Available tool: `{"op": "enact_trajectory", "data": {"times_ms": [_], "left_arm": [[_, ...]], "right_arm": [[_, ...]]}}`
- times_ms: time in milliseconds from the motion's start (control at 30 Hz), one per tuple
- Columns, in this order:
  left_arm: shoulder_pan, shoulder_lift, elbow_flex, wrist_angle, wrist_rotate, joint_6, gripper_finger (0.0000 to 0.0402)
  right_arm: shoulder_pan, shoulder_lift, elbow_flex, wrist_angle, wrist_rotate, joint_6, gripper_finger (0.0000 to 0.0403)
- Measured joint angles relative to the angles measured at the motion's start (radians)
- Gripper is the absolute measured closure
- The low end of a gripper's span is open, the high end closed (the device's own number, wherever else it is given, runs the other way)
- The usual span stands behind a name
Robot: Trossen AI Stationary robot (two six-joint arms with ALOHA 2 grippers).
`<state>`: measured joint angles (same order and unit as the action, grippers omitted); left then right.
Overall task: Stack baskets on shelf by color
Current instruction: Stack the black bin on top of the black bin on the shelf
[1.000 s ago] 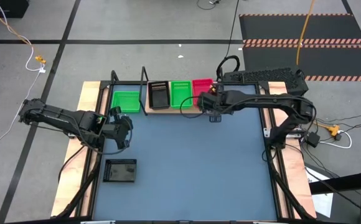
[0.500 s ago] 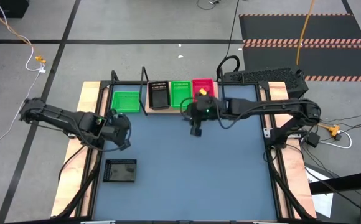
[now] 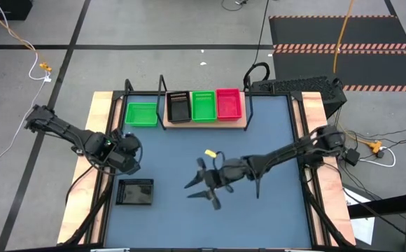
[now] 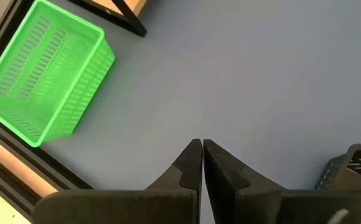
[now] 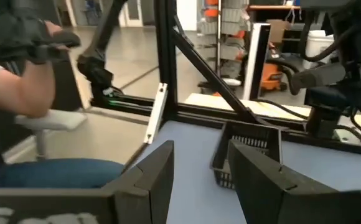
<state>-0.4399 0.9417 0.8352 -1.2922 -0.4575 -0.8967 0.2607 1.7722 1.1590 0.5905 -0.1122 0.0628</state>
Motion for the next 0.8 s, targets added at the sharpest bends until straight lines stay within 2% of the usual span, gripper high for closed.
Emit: {"op": "enact_trajectory", "data": {"times_ms": [167, 300, 467, 567, 733, 800], "left_arm": [[0.01, 0.0, 0.0, 0.0, -0.036, 0.0, 0.0382], [0.015, 0.0, 0.0, -0.001, -0.048, 0.001, 0.0382], [0.009, 0.0, 0.0, -0.008, -0.064, -0.005, 0.0382], [-0.008, 0.0, 0.0, -0.008, -0.069, -0.015, 0.0382], [-0.055, 0.0, -0.011, -0.007, -0.067, -0.031, 0.0382], [-0.073, 0.0, -0.016, -0.007, -0.065, -0.034, 0.0382]], "right_arm": [[0.011, 0.126, 0.18, -0.186, 0.062, -0.107, 0.0256], [-0.002, 0.276, 0.363, -0.352, 0.065, -0.184, 0.0256], [-0.015, 0.442, 0.585, -0.42, 0.065, -0.326, 0.0256], [-0.014, 0.518, 0.679, -0.424, 0.096, -0.526, 0.0255], [-0.004, 0.623, 0.753, -0.421, 0.176, -1.029, 0.0237], [-0.005, 0.668, 0.768, -0.401, 0.197, -1.136, 0.0228]]}}
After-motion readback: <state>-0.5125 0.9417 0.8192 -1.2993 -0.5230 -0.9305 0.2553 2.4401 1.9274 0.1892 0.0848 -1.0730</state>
